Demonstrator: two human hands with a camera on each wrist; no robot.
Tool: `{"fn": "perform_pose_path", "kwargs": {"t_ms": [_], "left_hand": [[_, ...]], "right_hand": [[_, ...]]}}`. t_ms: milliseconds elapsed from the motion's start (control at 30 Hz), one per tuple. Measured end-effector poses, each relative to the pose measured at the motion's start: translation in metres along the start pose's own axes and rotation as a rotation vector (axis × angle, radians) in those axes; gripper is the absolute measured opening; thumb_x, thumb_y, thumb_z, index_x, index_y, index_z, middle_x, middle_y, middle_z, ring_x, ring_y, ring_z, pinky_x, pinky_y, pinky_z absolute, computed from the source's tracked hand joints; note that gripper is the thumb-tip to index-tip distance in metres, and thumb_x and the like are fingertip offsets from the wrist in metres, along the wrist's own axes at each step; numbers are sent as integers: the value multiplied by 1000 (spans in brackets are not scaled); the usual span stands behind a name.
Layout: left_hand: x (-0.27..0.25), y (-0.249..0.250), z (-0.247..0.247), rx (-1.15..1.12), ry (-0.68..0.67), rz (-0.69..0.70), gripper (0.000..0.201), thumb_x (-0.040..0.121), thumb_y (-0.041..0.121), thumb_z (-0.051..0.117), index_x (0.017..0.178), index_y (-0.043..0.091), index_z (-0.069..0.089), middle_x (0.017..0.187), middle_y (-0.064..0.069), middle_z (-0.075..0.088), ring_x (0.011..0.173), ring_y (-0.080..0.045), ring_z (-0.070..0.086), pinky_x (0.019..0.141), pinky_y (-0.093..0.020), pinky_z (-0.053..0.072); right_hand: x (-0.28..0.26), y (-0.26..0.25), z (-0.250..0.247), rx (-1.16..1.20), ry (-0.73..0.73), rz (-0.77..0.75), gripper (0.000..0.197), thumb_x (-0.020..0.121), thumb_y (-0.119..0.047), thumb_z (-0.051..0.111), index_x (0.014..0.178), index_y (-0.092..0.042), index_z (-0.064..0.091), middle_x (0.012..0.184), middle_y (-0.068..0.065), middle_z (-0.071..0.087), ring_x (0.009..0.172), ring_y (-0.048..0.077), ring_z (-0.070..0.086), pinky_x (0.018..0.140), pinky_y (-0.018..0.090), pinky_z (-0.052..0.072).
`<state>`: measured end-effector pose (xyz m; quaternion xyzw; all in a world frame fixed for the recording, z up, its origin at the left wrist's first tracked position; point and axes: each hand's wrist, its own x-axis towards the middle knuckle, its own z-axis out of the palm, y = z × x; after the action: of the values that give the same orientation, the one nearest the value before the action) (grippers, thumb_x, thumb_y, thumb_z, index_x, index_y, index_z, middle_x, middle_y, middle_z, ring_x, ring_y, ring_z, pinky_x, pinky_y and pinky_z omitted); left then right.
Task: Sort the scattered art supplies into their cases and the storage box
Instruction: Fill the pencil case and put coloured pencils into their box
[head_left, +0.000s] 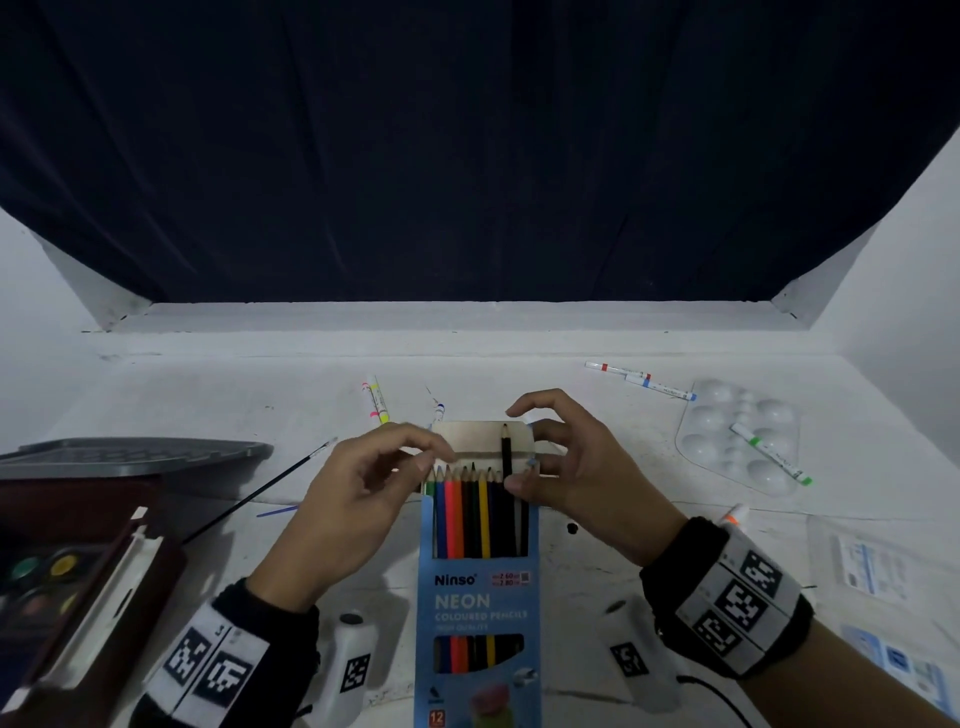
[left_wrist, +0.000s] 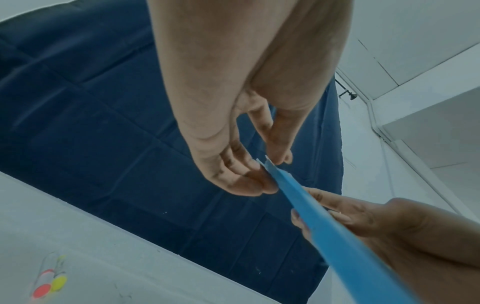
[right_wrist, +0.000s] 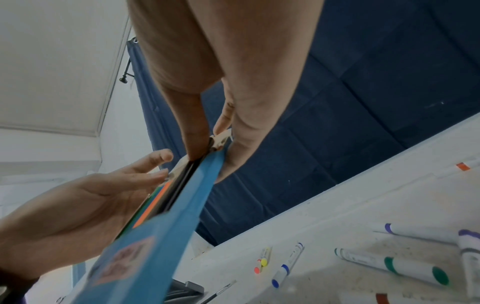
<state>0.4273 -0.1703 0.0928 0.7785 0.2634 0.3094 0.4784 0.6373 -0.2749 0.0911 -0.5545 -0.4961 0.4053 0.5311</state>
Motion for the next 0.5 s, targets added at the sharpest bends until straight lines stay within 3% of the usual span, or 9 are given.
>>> {"fn": "perform_pose_path", "kwargs": {"t_ms": [100,167,233,300,333,433,500], "left_hand": [[2,-9,-1,81,7,-28,28,100,13,56,102,34,75,97,-12,70,87,-44,60,78,-45,51],[2,-12,-1,56,13,-73,28,101,17,56,106,37,74,98,-26,67,78,-38,57,80,-37,45],[0,-12,-1,10,20,-128,29,102,17,55,106,38,75,98,-19,69,88,-22,57,87,-36,43],[-1,-7,0,-62,33,-174,32,103,13,52,104,33,77,110,0,75,103,-20,65,101,-35,46],[-1,-4,0,-109,31,-193,33,103,10,50,104,28,78,114,1,74,110,-21,67,105,-38,47],[0,3,-1,-259,34,-239,41,104,3,39,105,15,78,108,-22,72,98,-38,66,100,-45,51],[1,4,-2,-300,52,-257,42,103,1,38,104,12,78,106,-32,68,90,-38,62,94,-43,51]], "right_hand": [[-1,1,2,-32,0,-33,49,78,9,75,114,-19,55,112,15,60,94,29,71,81,38,60],[-3,3,3,-70,-2,-44,50,78,7,76,114,-22,57,113,10,61,95,26,71,80,38,60],[-4,3,3,-109,6,-53,51,78,4,77,115,-25,58,112,7,61,92,24,71,78,36,60],[-5,2,2,-133,1,-61,53,77,3,79,117,-25,58,111,4,61,89,21,71,75,32,58],[-5,0,2,-139,-6,-61,54,77,4,79,118,-25,58,111,3,61,87,20,71,74,31,58],[-5,-3,1,-156,-24,-58,57,76,3,80,120,-26,58,111,2,61,84,17,71,74,32,59],[-5,-4,0,-158,-37,-57,57,76,2,81,120,-27,58,110,2,61,82,19,70,75,34,60]]}}
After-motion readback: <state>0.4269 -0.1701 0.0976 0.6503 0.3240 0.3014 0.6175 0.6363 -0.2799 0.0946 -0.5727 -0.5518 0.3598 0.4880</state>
